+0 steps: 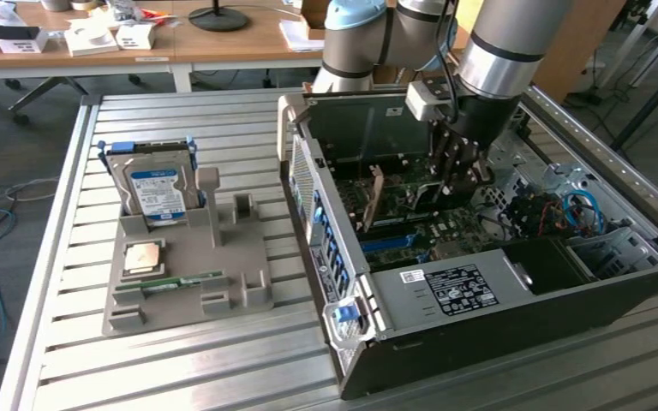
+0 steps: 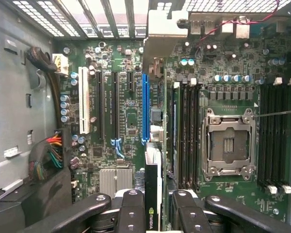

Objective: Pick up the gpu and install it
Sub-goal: 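Insert the gpu into the slot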

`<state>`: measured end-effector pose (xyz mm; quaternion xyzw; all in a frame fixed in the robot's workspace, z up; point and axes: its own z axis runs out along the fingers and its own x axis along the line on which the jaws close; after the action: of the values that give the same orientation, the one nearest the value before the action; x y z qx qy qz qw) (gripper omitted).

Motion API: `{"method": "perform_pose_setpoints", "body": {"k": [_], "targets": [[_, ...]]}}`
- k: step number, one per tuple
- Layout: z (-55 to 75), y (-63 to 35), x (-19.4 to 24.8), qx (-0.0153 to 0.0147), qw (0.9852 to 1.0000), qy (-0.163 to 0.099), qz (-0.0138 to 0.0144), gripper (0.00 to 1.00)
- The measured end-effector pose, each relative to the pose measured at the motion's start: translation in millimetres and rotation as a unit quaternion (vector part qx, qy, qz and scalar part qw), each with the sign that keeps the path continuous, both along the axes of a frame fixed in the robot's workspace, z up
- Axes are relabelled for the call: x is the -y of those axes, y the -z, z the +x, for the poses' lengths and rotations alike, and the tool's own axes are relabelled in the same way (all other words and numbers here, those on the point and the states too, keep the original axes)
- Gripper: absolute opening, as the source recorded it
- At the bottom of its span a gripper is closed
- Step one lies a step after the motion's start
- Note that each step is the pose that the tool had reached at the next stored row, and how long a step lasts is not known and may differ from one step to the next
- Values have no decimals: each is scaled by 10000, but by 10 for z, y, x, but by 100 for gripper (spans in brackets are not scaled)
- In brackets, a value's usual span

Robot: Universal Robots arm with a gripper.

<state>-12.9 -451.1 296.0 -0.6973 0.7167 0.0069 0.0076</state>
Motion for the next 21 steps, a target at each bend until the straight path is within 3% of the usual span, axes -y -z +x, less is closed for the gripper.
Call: {"method": "perform_pose_setpoints", "body": {"k": [11, 21], "targets": [[-6, 48, 0, 0, 9999, 133, 1, 27], [-12, 175, 2, 0, 9999, 133, 0, 27]]}}
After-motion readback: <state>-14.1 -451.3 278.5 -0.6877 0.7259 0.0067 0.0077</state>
